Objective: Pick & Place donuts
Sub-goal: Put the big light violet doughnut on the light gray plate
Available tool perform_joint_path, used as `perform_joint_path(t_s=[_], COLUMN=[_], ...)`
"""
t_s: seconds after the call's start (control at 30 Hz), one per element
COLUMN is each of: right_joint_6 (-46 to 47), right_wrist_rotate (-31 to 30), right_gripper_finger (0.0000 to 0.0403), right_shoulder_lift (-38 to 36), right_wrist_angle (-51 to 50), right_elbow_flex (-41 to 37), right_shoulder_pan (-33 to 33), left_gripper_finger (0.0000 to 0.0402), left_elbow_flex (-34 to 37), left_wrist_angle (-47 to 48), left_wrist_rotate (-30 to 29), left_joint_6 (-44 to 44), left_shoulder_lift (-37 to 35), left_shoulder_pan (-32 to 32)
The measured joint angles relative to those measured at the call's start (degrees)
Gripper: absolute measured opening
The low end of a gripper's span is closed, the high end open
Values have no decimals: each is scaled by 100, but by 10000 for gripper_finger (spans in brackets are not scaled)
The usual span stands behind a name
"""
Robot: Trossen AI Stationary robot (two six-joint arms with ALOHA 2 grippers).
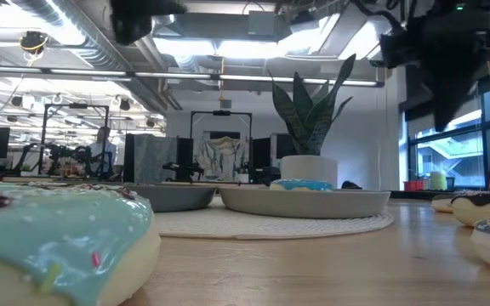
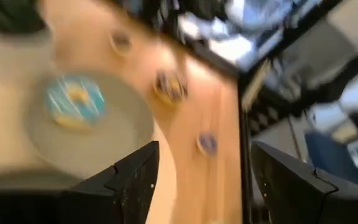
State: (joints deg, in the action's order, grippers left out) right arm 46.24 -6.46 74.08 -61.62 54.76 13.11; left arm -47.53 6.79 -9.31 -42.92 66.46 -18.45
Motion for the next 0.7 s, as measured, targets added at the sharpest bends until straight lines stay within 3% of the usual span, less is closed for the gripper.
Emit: perform_joint_path(t_s=[0.13,0.37,0.7], right_joint_6=[-5,-304,-623], right_wrist_rotate=[-74,-452,-948], right_gripper_finger=[196,196,196], right_shoulder_lift=[0,0,2], right_wrist_angle=[-149,134,478], right_elbow_flex=[-2,-2,-4], right_shoulder_pan=[41,43,27], left_gripper_finger=[232,209,187], left_elbow_flex=[0,0,0], left_wrist_angle=[588,1685,1789], left_wrist_rotate=[100,1001,1444], left_joint_6=[-1100,-3179,-5467], left_shoulder_lift=[414,980,1690], left_shoulder_pan=[-358,-1152,-2305])
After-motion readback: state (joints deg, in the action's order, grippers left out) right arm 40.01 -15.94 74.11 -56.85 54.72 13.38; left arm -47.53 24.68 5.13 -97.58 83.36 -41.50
